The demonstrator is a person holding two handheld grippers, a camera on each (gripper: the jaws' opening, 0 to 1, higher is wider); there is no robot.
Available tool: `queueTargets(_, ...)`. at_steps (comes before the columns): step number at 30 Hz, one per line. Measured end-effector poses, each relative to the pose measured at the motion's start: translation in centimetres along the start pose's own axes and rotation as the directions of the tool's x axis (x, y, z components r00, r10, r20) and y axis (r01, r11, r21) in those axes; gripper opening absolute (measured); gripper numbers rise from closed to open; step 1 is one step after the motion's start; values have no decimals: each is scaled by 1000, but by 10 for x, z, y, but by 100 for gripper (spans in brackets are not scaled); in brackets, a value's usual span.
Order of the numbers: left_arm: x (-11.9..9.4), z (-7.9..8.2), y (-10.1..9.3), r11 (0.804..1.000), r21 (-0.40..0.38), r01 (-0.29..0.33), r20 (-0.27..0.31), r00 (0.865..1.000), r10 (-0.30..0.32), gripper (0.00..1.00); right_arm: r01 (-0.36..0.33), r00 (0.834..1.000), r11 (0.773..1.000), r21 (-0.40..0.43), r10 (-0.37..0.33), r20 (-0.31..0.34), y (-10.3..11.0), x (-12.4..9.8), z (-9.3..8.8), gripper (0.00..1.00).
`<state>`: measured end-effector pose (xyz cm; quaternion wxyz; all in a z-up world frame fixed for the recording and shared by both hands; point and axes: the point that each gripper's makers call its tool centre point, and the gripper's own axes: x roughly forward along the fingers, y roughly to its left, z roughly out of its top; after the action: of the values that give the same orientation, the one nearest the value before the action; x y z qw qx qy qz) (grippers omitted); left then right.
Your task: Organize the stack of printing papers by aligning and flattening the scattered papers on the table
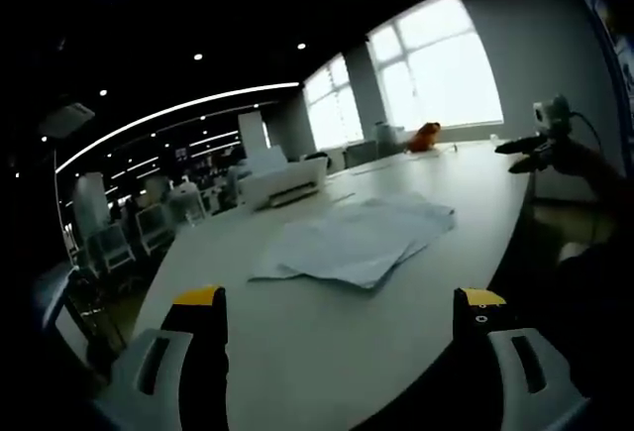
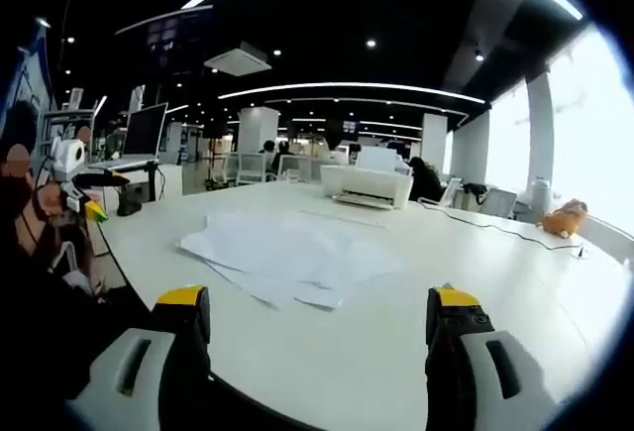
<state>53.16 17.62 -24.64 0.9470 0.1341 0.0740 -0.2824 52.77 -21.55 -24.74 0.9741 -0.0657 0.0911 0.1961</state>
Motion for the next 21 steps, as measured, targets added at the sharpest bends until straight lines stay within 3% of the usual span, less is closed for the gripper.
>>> queueTargets(21,0,5,-2,1000,1,4,15,1000,-4,97,-12,1000,1000,0,12,-5,4,2,-3,85)
